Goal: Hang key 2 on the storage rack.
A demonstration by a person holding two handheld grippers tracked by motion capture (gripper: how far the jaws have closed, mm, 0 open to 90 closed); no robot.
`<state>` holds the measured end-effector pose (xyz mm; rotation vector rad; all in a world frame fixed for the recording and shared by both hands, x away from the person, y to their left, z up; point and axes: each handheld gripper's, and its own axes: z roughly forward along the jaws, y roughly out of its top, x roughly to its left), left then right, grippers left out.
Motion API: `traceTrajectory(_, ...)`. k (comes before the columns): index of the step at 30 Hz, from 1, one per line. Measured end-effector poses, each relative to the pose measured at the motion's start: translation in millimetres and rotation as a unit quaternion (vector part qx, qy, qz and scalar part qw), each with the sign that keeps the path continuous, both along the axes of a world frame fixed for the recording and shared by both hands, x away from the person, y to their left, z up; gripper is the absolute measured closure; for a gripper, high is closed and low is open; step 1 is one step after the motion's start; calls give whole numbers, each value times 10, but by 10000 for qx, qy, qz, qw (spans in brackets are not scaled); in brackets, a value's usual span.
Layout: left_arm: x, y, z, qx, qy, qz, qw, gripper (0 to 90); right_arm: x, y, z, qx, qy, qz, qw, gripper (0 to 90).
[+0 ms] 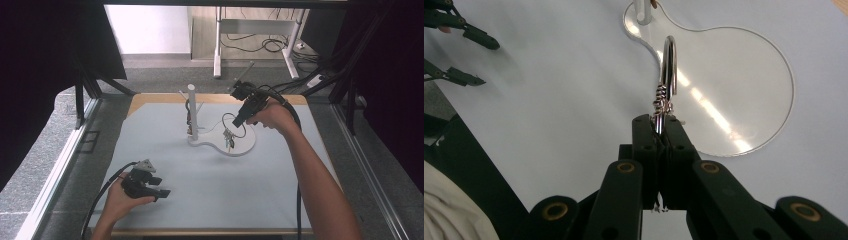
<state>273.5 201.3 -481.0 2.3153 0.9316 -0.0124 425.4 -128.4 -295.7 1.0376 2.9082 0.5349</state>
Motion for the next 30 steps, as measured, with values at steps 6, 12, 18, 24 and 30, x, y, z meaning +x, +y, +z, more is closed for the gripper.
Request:
traceTrajectory(6,2,1,0,8,3,-13,10000,395,35,56,-3,-1,27,-31,10000,870)
traceTrajectory(12,4,1,-4,44,-12,-26,10000,397,74,124,25,-20,-37,-5,10000,871)
traceTrajectory(18,4,-5,-10,35,-11,-25,10000,397,73,175,58,-56,-75,24,10000,871)
traceTrajectory(24,-1,-9,-9,20,-10,-1,10000,397,74,219,75,-76,-81,0,9999,871)
traceTrajectory(30,2,-10,-14,57,-8,-40,10000,396,97,256,69,-112,-112,29,9999,871)
